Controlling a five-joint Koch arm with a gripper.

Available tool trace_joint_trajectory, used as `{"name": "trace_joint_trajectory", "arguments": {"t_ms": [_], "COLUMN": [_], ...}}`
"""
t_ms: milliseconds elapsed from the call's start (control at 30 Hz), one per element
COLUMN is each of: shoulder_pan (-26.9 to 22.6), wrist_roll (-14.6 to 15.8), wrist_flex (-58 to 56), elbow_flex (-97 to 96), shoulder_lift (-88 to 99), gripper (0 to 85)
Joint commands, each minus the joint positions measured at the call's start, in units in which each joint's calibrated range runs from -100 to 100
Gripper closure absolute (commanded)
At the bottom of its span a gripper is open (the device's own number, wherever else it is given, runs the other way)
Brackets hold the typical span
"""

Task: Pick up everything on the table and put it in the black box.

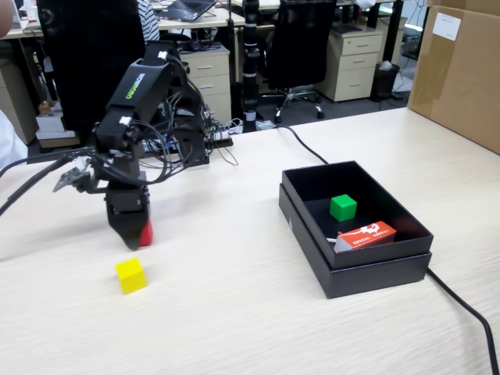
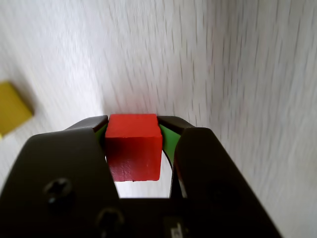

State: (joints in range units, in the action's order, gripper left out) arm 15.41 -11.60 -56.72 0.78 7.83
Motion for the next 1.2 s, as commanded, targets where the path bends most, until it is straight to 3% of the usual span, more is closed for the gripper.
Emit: {"name": "trace_joint_trajectory", "arguments": {"t_ms": [0,167,200,233,367,400,433,633,1167], "shoulder_pan": [-2.93,-10.01,-15.53,-17.14,-25.79,-30.87,-32.23,-34.58,-34.24], "wrist_roll": [1.27,4.05,6.4,7.03,11.38,13.97,14.75,16.41,18.46], "wrist_flex": [-0.6,-0.6,-0.6,-0.6,-5.18,-6.48,-6.83,-9.24,-9.24], "elbow_flex": [0.77,-3.41,-3.5,-3.04,5.93,15.09,19.44,33.95,47.37], "shoulder_lift": [14.6,29.52,35.14,36.06,34.45,26.3,21.37,4.39,-24.41], "gripper": [84.6,84.6,84.6,84.6,84.6,84.6,84.6,84.6,84.6]}}
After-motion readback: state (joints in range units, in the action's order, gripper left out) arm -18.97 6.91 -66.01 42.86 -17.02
